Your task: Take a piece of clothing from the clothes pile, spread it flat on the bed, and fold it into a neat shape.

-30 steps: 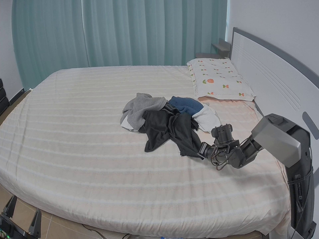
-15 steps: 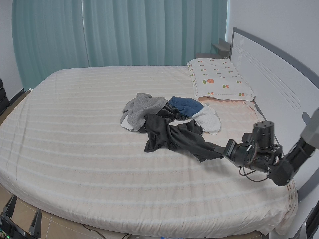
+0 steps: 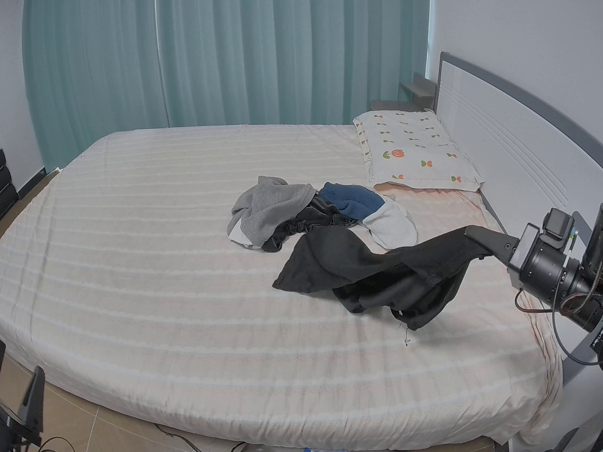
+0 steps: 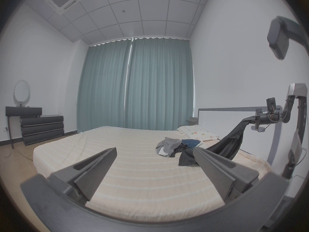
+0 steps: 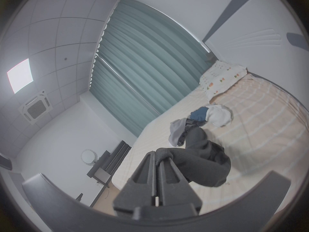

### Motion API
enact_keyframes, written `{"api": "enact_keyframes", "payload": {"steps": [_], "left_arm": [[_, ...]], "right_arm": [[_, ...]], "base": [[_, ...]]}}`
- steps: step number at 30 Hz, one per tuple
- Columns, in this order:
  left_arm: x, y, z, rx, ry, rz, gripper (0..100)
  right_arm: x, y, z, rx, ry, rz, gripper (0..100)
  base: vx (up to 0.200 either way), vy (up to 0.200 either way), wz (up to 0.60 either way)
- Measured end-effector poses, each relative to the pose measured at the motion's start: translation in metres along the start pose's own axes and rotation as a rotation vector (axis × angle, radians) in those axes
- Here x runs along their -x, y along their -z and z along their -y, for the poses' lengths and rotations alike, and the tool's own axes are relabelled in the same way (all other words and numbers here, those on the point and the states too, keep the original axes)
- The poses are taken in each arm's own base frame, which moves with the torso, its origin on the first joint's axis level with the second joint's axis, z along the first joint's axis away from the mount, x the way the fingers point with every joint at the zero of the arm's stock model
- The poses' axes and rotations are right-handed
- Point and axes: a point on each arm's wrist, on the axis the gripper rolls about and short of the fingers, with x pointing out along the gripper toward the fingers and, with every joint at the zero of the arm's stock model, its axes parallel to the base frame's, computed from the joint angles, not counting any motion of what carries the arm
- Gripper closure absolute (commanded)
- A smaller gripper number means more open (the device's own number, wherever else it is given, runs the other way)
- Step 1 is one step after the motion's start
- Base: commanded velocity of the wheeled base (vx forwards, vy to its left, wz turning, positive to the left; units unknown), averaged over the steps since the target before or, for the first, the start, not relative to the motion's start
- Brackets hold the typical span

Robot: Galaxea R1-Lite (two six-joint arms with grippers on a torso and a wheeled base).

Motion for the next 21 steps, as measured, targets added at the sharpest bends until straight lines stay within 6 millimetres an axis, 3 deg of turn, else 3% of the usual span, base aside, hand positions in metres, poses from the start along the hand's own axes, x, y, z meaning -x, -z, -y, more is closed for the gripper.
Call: {"api": "enact_keyframes", "payload": {"steps": [5, 11, 16, 21], "left_arm": [[-0.019, -0.027, 0.001, 0.002, 0.060, -0.072, 0], [-0.065, -0.043, 0.003, 0.017, 0.157, -0.223, 0], [-0.110, -0.040, 0.010, 0.026, 0.239, -0.355, 0], [-0.157, -0.024, 0.024, 0.025, 0.307, -0.487, 0]], "right_arm": [[0.006, -0.008, -0.013, 0.016, -0.048, 0.031, 100], [0.010, -0.012, -0.026, 0.028, -0.096, 0.042, 100], [0.011, -0.012, -0.033, 0.033, -0.120, 0.032, 100], [0.011, -0.012, -0.038, 0.038, -0.140, 0.025, 100]], "base": [[0.000, 0.000, 0.00], [0.000, 0.000, 0.00], [0.000, 0.000, 0.00], [0.000, 0.000, 0.00]]}}
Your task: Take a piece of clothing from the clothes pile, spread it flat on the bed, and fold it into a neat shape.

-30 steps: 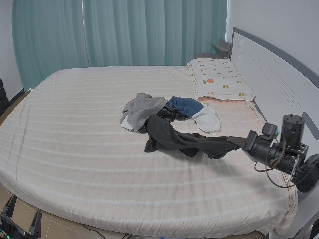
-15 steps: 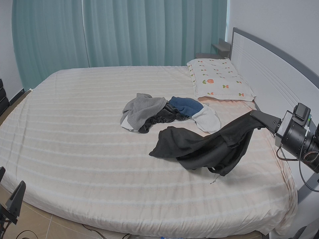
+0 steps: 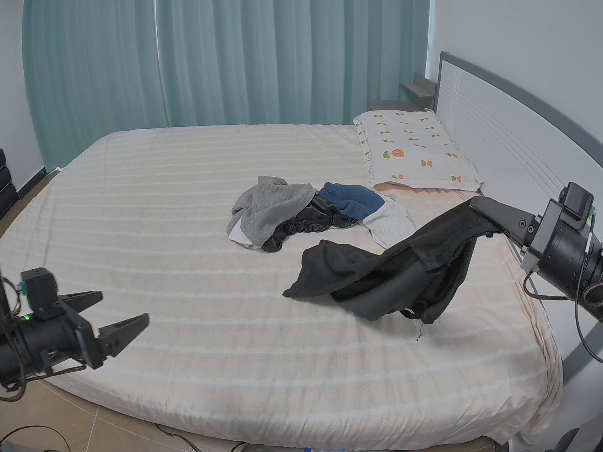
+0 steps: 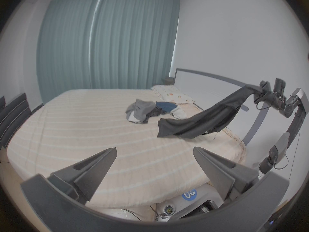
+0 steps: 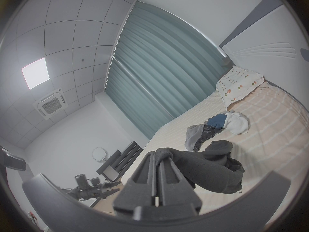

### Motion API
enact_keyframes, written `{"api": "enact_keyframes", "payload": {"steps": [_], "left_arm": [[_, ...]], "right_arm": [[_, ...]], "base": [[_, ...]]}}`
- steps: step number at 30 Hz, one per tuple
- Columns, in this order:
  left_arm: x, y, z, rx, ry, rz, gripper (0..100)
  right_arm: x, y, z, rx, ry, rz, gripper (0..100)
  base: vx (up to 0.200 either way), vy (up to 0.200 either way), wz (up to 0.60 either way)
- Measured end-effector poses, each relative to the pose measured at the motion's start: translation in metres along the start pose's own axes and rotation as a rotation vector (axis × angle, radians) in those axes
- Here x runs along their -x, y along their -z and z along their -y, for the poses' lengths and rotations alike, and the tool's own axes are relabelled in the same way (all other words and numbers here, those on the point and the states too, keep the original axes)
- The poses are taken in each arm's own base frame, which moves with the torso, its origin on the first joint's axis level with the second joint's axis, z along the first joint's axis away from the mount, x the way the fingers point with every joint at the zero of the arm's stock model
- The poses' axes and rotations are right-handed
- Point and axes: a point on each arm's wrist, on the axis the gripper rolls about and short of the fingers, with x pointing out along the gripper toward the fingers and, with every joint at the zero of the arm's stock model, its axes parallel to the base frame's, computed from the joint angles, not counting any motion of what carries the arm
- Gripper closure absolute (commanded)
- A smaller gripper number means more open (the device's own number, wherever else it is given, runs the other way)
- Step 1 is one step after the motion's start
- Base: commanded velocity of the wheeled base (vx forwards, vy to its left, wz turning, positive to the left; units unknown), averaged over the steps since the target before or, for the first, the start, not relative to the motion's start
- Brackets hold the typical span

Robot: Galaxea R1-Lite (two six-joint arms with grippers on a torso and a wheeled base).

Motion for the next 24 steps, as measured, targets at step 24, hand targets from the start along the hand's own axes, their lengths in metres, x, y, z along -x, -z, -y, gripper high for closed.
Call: {"api": "enact_keyframes", "payload": {"steps": [24], "left_arm": [[-0.271, 0.065, 0.068, -0.031, 0.004, -0.171, 0]], "right_arm": [[-0.005, 0.002, -0.009, 0.011, -0.032, -0.022, 100]], "base": [[0.000, 0.000, 0.00]]}}
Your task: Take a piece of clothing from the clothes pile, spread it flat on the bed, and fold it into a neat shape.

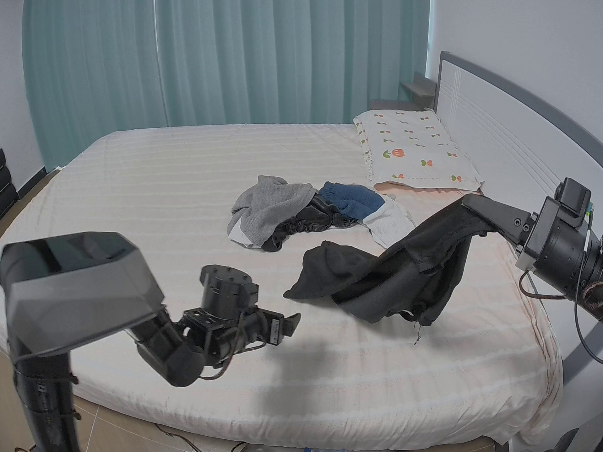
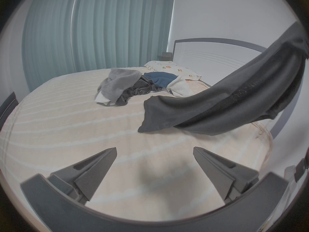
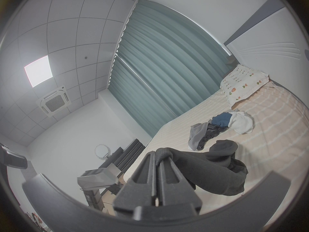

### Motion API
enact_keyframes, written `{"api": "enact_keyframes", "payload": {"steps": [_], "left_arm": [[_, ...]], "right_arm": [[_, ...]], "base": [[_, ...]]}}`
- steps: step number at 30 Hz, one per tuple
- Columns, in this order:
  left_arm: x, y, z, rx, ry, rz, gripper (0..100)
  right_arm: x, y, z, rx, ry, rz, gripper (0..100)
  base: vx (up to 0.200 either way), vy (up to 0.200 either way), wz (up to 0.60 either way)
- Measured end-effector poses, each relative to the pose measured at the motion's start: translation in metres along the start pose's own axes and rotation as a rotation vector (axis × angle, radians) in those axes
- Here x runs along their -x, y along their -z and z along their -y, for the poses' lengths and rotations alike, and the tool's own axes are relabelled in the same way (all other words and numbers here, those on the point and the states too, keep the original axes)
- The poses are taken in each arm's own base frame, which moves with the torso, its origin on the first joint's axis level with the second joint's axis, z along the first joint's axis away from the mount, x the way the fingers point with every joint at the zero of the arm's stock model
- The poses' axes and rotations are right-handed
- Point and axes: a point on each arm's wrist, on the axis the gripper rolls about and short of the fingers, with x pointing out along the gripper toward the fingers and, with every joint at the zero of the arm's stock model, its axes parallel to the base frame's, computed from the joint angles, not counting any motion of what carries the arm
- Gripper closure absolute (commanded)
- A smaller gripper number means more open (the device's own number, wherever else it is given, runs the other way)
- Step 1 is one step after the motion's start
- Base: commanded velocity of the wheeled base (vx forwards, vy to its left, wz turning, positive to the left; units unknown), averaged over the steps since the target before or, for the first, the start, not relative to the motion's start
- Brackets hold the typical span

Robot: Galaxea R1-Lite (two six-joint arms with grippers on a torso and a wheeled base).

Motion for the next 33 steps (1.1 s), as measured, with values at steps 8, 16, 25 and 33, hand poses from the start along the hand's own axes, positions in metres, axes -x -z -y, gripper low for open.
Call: {"api": "enact_keyframes", "payload": {"steps": [8, 16, 25, 33], "left_arm": [[-0.064, 0.012, 0.023, -0.008, -0.009, 0.052, 0], [-0.106, 0.014, 0.030, -0.002, -0.031, 0.104, 0], [-0.134, 0.010, 0.023, 0.036, -0.061, 0.153, 100], [-0.142, 0.007, 0.022, 0.207, -0.070, 0.153, 100]], "right_arm": [[-0.001, 0.000, -0.001, 0.003, -0.002, 0.001, 100], [-0.001, -0.002, -0.001, 0.005, -0.003, 0.008, 100], [-0.002, -0.003, -0.001, 0.006, -0.003, 0.012, 100], [-0.002, -0.003, 0.003, 0.006, 0.014, 0.013, 100]], "base": [[0.000, 0.000, 0.00], [0.000, 0.000, 0.00], [0.000, 0.000, 0.00], [0.000, 0.000, 0.00]]}}
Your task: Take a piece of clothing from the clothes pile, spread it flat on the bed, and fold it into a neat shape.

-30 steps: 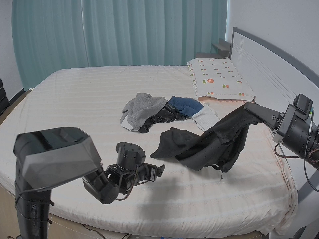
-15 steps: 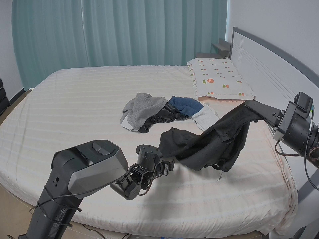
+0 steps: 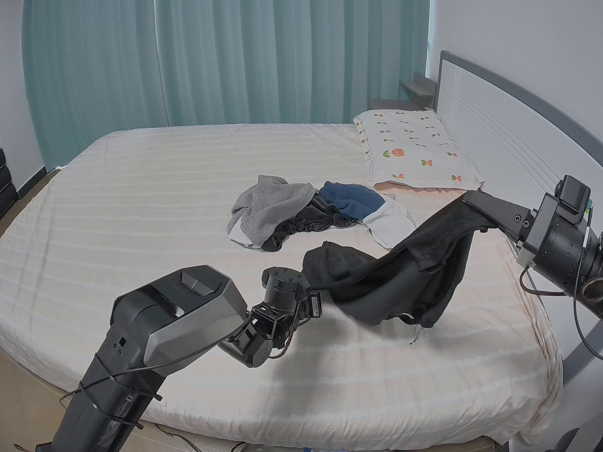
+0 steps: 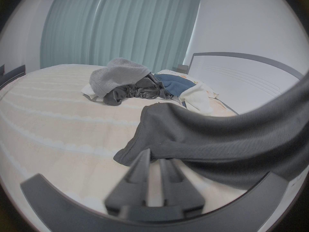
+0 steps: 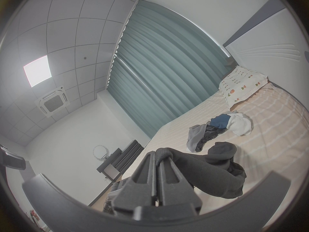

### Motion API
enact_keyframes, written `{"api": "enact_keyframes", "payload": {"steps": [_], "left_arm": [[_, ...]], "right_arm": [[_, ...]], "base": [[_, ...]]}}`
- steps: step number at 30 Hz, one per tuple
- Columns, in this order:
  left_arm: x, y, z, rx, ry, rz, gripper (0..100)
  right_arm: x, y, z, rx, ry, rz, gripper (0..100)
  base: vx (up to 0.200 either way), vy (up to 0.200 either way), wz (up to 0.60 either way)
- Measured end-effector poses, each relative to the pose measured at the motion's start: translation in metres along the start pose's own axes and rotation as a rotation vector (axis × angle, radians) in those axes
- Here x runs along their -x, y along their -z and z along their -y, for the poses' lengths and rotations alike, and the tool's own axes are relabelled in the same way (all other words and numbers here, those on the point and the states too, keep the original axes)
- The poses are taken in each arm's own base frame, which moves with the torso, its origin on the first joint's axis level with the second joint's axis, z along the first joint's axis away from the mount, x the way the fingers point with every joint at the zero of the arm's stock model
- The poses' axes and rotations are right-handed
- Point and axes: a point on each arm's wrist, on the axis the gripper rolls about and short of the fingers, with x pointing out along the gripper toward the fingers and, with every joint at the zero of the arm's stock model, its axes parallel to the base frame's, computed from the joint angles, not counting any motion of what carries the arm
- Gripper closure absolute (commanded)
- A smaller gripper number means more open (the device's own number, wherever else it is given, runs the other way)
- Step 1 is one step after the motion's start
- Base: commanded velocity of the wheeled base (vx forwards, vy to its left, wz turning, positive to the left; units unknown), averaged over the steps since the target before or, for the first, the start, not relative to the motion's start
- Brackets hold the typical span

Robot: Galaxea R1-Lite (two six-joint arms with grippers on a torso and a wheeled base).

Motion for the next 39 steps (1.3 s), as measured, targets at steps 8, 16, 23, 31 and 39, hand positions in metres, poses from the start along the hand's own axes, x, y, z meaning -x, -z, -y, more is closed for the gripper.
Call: {"api": "enact_keyframes", "payload": {"steps": [8, 16, 23, 31, 39], "left_arm": [[0.035, -0.039, 0.007, 0.076, -0.021, 0.013, 100], [0.114, -0.108, 0.020, 0.136, -0.038, 0.032, 100], [0.182, -0.175, 0.018, 0.220, -0.026, 0.161, 100], [0.239, -0.217, 0.000, 0.315, -0.017, 0.287, 100], [0.250, -0.196, -0.014, 0.445, 0.033, 0.229, 100]], "right_arm": [[-0.004, 0.000, 0.008, 0.014, 0.035, 0.000, 100], [-0.026, -0.012, 0.011, 0.092, 0.046, 0.033, 100], [-0.058, -0.065, -0.015, 0.166, -0.025, 0.224, 100], [-0.073, -0.100, -0.030, 0.205, -0.066, 0.339, 100], [-0.079, -0.050, 0.018, 0.138, 0.078, 0.174, 100]], "base": [[0.000, 0.000, 0.00], [0.000, 0.000, 0.00], [0.000, 0.000, 0.00], [0.000, 0.000, 0.00], [0.000, 0.000, 0.00]]}}
